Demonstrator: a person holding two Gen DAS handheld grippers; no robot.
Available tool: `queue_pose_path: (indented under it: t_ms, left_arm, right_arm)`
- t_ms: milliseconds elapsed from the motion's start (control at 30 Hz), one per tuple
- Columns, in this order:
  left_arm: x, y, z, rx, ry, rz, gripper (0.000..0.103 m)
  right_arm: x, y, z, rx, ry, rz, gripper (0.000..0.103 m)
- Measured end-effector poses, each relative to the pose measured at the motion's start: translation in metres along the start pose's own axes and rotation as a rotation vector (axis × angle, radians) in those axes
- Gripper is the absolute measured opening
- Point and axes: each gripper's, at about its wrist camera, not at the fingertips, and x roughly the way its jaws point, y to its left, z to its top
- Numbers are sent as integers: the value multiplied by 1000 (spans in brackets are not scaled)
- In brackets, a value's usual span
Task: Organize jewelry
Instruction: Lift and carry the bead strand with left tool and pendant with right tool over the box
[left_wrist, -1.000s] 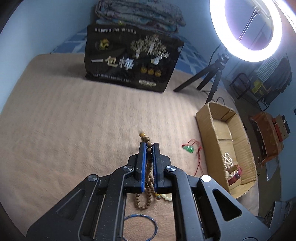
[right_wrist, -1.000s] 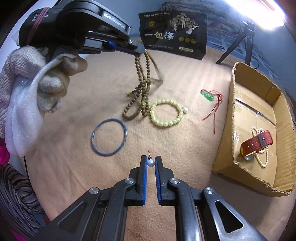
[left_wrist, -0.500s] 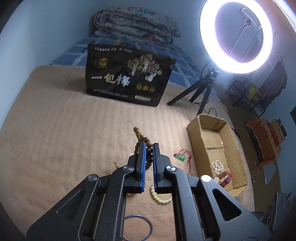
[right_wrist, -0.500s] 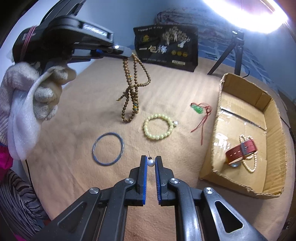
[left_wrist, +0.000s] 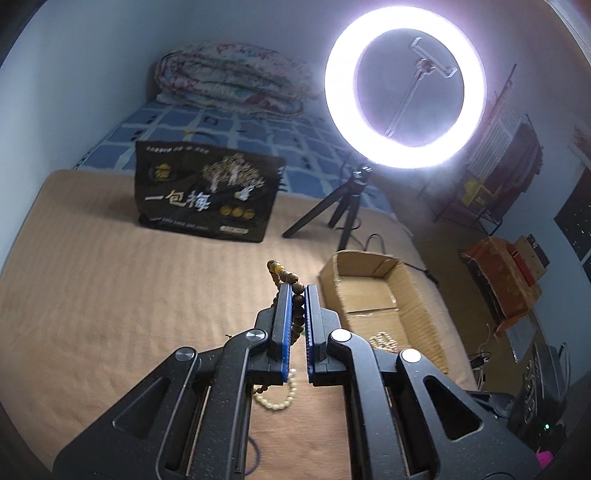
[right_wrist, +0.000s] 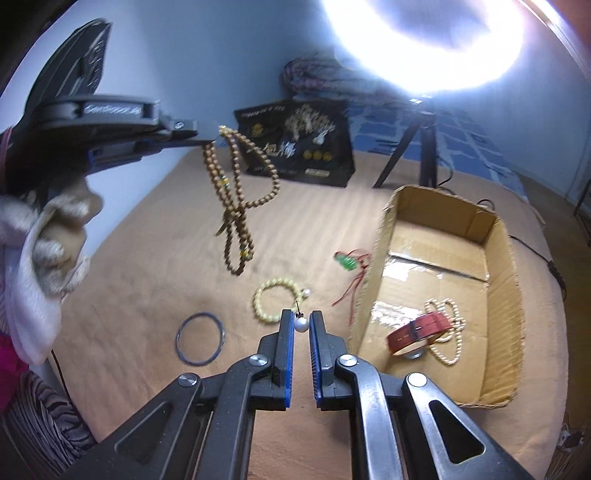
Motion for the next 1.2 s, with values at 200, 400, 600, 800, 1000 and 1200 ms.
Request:
queue_pose_path:
  t_ms: [200,400,600,800,1000,1200]
  left_arm:
    - [-6,-26,9,29,-14,-40,4]
    - [-5,-56,18,56,-25,-80,4]
    - [3,-83,23,77,-26,-117,4]
    - [19,-105,27,93,-15,-140,4]
    - [40,-123,26,104,7,-157,4]
    - [64,-140,22,122,37,-154,4]
  right_arm:
    - [-13,-18,6,38,-37,-23,6]
    - [-25,-38,7,75,-61,-52,6]
    - [-32,-57,9,106,-75,-78,6]
    - [-37,-73,9,129,-76,-97,6]
    - [-36,-91,9,165,-70,-109,6]
    - [-33,-106,7,196,-56,-121,6]
